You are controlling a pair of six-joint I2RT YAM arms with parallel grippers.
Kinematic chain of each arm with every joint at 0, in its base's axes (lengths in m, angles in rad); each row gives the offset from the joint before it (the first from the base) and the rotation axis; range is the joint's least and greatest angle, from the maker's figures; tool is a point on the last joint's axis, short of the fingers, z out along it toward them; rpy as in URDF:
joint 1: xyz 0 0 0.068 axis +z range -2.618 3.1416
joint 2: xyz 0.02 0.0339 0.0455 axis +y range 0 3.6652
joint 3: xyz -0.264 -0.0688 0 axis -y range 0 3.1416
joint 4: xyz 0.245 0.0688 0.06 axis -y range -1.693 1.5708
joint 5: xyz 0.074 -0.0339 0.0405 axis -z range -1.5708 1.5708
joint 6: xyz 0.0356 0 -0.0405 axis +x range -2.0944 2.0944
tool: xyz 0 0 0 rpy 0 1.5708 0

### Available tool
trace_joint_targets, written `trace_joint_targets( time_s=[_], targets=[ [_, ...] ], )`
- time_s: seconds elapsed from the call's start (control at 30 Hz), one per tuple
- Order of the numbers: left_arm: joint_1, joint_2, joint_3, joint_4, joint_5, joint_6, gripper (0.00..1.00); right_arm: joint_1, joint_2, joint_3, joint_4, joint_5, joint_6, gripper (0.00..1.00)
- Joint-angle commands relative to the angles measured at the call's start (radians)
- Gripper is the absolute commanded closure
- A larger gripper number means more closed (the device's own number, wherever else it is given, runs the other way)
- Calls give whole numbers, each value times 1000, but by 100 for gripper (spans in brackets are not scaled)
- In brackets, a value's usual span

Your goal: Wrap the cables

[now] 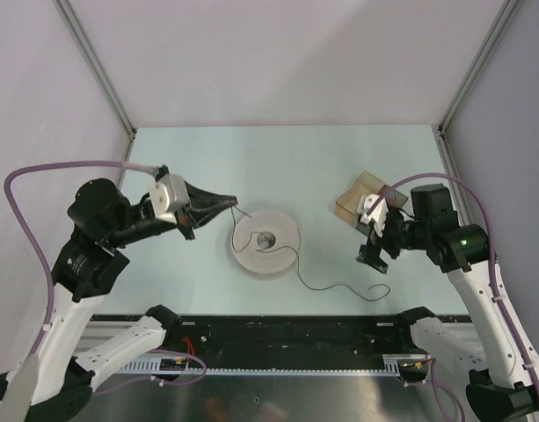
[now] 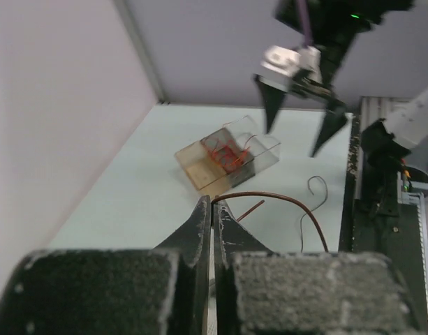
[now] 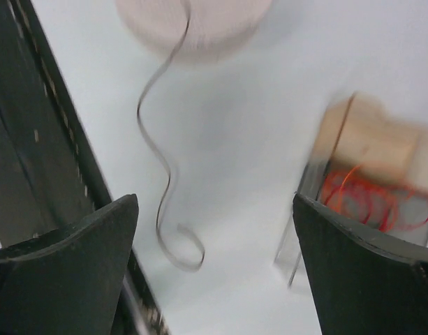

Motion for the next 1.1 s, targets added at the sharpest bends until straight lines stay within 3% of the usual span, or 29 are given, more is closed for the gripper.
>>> trace_joint_targets(
  time_s=[0.0,0.2,0.33,0.47,0.67,0.8,0.93,1.07],
  targets=[
    [-132,-57,-65,31,-22,179,100,87,-13,94,433,-150,385,5],
    [-303,-107,-198,148,-345,451,100,282,36,139,775,-143,684,16],
    [-392,-36,-186,162,-569,520,100,423,106,165,899,-122,832,17],
    [-486,11,-212,174,-755,630,100,451,176,195,1007,-142,969,17],
    [-544,86,-210,181,-896,656,100,519,262,230,1116,-140,1063,14],
    [-554,107,-197,186,-909,639,100,571,299,233,1088,-65,1039,18],
    [-556,107,-196,186,-896,619,100,603,327,233,1037,48,982,29],
    [-558,104,-192,186,-891,597,100,606,341,237,1010,100,944,62]
  ],
)
